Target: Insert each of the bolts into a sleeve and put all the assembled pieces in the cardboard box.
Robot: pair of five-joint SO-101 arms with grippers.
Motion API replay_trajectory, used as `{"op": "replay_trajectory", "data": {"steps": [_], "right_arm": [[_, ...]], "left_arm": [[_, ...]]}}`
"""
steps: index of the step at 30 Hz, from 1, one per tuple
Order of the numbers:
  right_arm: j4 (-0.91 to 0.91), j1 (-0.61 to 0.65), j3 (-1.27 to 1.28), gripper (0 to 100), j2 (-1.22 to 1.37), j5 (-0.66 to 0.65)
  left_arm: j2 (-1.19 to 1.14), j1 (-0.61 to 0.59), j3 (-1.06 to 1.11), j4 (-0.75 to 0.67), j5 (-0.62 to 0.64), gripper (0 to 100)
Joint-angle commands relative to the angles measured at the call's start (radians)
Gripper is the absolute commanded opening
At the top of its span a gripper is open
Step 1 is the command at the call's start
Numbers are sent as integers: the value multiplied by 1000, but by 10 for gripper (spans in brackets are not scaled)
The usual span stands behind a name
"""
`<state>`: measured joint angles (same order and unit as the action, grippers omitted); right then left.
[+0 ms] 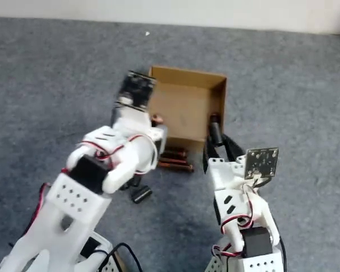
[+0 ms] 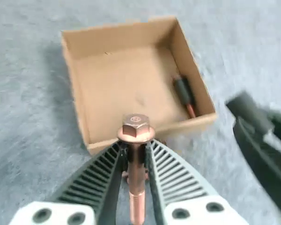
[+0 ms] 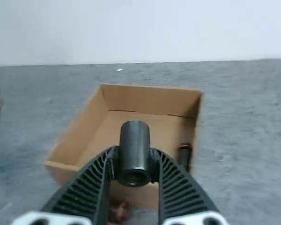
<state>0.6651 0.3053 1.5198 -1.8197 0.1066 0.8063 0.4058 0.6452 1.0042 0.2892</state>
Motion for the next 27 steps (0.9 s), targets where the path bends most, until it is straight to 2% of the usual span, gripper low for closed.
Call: {"op": "replay_trajectory", "data": {"steps": [1, 5, 10, 13, 17, 23, 27], "right_arm": [[-38, 71, -5, 6, -18, 25], [-38, 113, -13, 6, -18, 25], [-39, 182, -15, 6, -19, 21], [-51, 223, -36, 5, -19, 21], [-68, 271, -77, 5, -19, 20], [-219, 338, -114, 5, -16, 17], [-272, 397, -114, 5, -12, -55]], "left_arm": [[93, -84, 12, -95, 147, 6], [124, -136, 143, -288, 226, 6], [127, -133, 315, -537, 227, 6], [127, -133, 375, -635, 227, 6], [127, -108, 394, -640, 229, 6], [130, -88, 427, -643, 227, 6], [127, -94, 427, -643, 224, 6]]}}
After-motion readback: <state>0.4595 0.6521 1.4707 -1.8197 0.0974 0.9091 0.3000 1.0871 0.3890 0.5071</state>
